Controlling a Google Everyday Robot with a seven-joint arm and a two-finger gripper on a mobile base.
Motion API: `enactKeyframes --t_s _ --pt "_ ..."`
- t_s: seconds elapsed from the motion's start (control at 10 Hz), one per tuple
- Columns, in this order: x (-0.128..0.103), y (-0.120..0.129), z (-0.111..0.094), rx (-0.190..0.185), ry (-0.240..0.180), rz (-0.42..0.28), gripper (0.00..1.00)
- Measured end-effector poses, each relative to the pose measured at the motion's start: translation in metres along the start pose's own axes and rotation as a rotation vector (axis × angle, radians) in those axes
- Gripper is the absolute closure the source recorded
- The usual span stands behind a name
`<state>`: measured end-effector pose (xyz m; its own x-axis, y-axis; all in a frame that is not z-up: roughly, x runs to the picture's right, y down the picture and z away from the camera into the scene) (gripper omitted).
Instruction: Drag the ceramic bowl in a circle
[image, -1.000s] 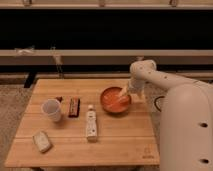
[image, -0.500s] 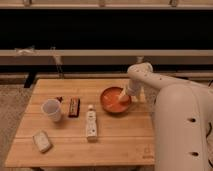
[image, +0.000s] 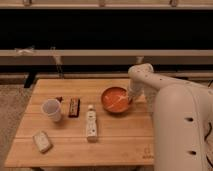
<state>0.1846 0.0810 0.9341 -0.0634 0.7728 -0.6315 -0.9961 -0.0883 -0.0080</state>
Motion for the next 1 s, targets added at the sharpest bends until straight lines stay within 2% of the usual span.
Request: enactKeyframes --t_s 0.2,0.5,0.8,1.0 --pt "-0.013 -0.025 -0.008 0.034 -0.022 0.043 1.00" --pt "-0.033 -0.050 -0.019 0.090 -0.062 0.091 1.00" --pt "-0.050 -0.049 -0.029 0.111 -0.093 0.098 1.00" --pt "-0.055 -0.036 -0.038 0.107 -0.122 0.075 1.00"
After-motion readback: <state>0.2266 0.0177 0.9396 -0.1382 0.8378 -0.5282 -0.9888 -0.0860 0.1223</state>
